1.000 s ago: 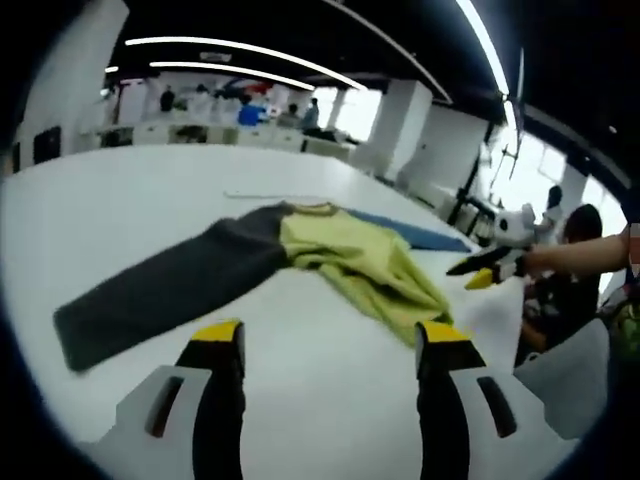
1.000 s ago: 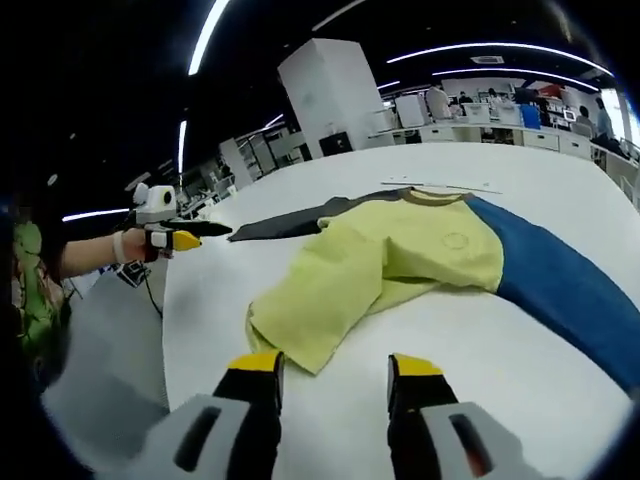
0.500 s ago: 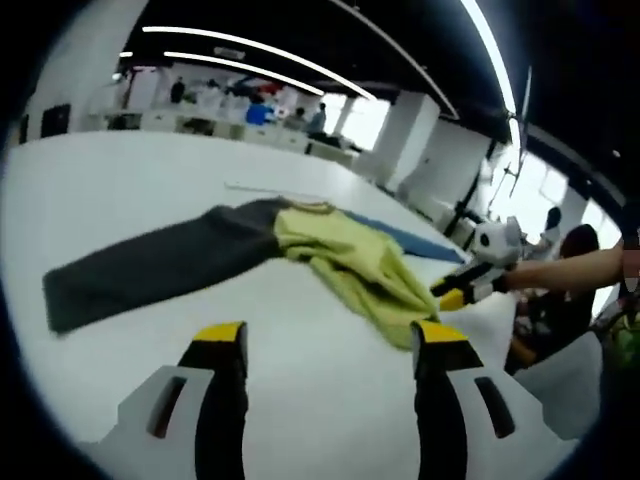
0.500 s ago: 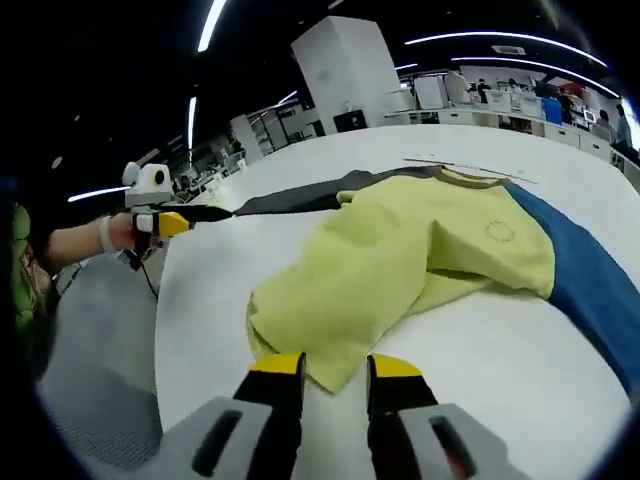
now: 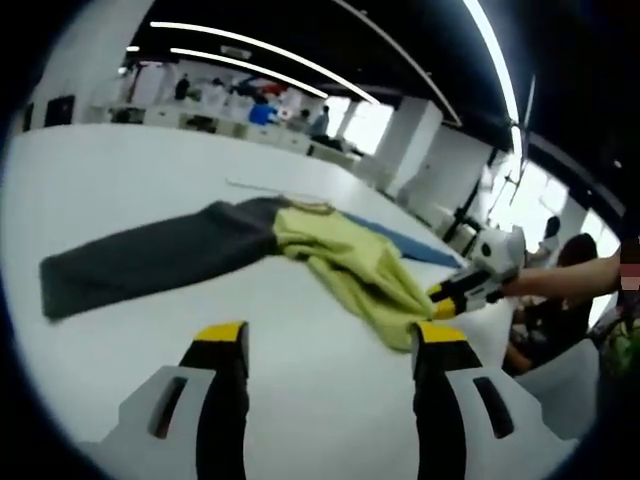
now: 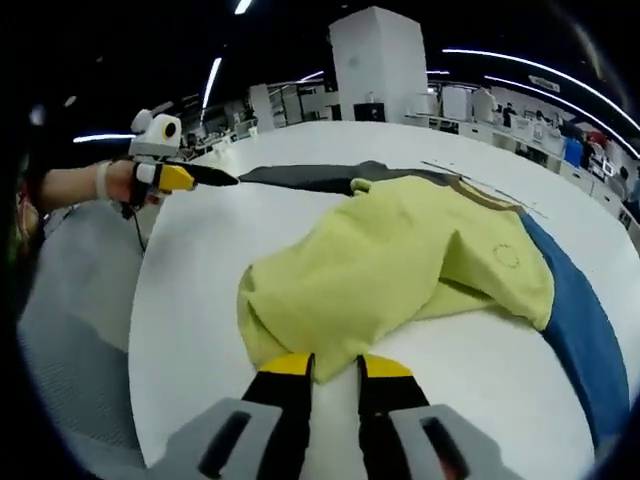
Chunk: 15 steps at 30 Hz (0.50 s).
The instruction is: Fold the garment on the visible template until the final outline fits inside the template.
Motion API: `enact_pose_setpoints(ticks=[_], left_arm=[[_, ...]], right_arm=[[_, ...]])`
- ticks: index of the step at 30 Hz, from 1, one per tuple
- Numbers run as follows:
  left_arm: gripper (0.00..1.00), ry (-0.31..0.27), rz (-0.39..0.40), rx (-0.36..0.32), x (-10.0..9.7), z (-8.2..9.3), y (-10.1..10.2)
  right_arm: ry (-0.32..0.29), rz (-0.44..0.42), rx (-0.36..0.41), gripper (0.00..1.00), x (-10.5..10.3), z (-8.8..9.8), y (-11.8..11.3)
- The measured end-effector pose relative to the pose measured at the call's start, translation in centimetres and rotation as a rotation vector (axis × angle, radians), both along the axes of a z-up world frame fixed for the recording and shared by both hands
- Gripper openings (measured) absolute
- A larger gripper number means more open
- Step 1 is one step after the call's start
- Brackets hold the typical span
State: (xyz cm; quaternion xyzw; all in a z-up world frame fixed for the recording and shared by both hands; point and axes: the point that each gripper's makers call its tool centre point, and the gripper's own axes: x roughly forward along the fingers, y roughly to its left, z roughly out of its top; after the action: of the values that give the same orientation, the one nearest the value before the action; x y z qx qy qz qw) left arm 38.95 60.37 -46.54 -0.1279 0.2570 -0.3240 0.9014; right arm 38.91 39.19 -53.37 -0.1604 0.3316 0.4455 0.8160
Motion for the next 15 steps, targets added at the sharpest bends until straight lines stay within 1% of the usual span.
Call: enact_pose_setpoints(ticks=[1,4,6,10,13,15], left_arm=[[0.62,0.003,0.001,-0.004,-0.04,-0.03,-0.06],[0.61,0.005,0.001,-0.006,-0.14,-0.18,-0.16],[0.61,0.01,0.005,-0.015,-0.23,-0.24,-0.27],[0.61,0.013,0.007,-0.022,-0.36,-0.37,-0.52],[0.6,0.016,0.012,-0.033,-0.33,-0.34,-0.68],[0.6,0.015,0.014,-0.037,-0.3,-0.25,-0.79]], right_arm=[[-0.024,0.024,-0.025,0.12,-0.02,-0.09,0.1],[-0.012,0.015,-0.018,0.1,-0.11,-0.08,0.48],[-0.026,0.013,-0.032,0.08,0.06,-0.12,0.46],[-0.031,0.006,-0.034,0.0,0.33,-0.12,0.57],[-0.004,-0.02,-0.022,0.0,0.31,-0.05,0.5],[-0.001,-0.039,-0.02,0.0,0.42,0.16,0.01]])
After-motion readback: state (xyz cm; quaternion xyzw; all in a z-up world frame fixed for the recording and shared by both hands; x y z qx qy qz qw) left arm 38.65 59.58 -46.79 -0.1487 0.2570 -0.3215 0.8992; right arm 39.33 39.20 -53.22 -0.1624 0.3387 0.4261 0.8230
